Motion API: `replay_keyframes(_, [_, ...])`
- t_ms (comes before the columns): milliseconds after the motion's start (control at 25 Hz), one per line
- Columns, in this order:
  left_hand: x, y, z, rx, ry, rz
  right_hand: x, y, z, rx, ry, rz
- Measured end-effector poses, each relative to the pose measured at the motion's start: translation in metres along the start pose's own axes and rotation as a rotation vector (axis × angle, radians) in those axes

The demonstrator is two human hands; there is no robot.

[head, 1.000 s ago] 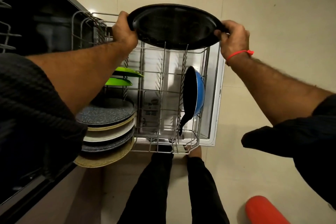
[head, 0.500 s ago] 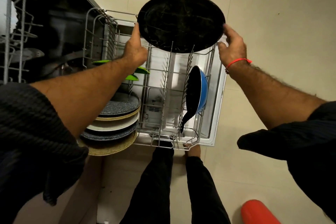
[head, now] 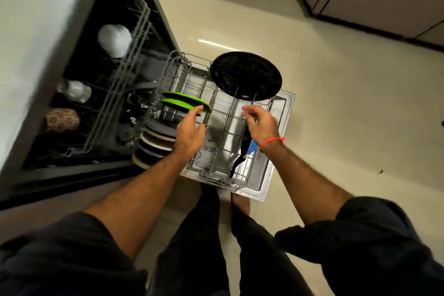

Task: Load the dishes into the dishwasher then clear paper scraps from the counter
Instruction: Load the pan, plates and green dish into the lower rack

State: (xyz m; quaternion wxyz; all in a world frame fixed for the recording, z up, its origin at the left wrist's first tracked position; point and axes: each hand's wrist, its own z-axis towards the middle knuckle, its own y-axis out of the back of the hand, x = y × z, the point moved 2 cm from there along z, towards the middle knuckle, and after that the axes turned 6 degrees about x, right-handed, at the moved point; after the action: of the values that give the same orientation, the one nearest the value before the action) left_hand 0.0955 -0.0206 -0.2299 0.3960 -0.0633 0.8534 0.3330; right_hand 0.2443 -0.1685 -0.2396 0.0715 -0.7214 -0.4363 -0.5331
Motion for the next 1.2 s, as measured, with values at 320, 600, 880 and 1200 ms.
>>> replay_keyframes(320, [-0.026, 0.105, -0.196, -0.311, -0.017, 0.006, 0.133, -0.055, -0.126, 0.369, 0.245, -0.101])
replay_keyframes(600, [0.037, 0.187, -0.356, -0.704, 0.022, -0.034, 0.224, -0.161, -0.248, 0.755, 0.571, -0.308])
replay_keyframes(880, [0.151, 0.245, -0.546, -1.068, 0.185, -0.163, 0.278, -0.301, -0.413, 1.048, 0.746, -0.345])
replay_keyframes(1200, [0.247, 0.271, -0.744, -1.403, 0.358, -0.236, 0.288, -0.427, -0.612, 1.327, 0.840, -0.277])
